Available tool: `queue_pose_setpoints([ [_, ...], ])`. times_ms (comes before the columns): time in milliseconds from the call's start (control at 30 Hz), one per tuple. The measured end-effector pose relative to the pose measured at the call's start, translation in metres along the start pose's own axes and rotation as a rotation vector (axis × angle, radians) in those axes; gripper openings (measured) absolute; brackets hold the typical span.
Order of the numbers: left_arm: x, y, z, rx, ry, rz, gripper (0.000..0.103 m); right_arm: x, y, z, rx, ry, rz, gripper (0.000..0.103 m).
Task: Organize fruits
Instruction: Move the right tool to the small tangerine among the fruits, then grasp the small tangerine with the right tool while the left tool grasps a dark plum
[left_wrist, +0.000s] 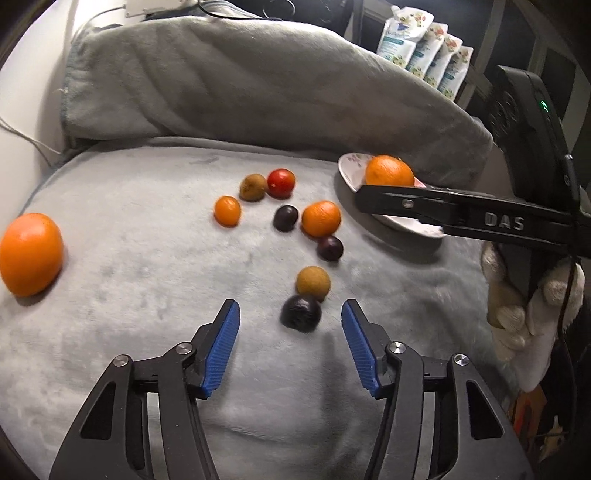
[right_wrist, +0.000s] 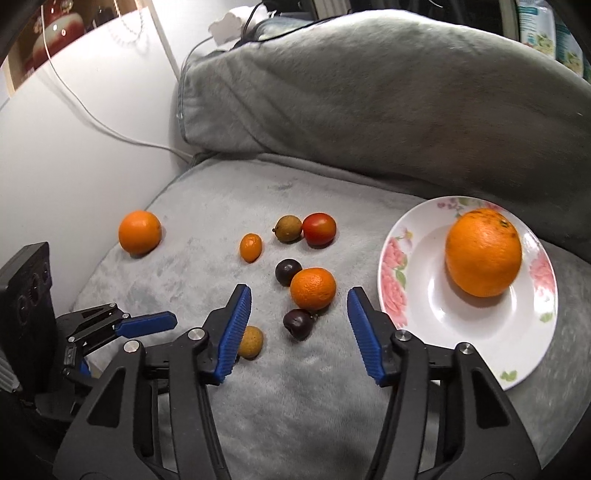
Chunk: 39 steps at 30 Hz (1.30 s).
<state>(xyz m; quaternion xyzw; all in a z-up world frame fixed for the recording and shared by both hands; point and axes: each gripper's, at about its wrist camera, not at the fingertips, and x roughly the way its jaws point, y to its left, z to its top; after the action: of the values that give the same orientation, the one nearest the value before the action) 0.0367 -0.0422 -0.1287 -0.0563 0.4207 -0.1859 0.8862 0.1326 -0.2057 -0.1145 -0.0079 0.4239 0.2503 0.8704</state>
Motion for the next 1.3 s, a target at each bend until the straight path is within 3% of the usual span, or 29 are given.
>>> queue_pose_setpoints([
  [833, 0.027, -0.010, -0.002, 0.060, 0.059, -0.003, 0.040, 0.054, 0.011, 0.012, -0.159, 0.117, -0.099, 0.046],
  [1167, 0.034, -0.009, -0.002, 0.067, 0.072, 0.020, 0.026, 0.070, 0.017, 0.008, -0.213, 0.156, -0.142, 0.039],
  [1300, 0.034, -0.010, -0.002, 0.068, 0.068, 0.024, 0.025, 0.069, 0.016, 0.008, -0.203, 0.149, -0.138, 0.038],
])
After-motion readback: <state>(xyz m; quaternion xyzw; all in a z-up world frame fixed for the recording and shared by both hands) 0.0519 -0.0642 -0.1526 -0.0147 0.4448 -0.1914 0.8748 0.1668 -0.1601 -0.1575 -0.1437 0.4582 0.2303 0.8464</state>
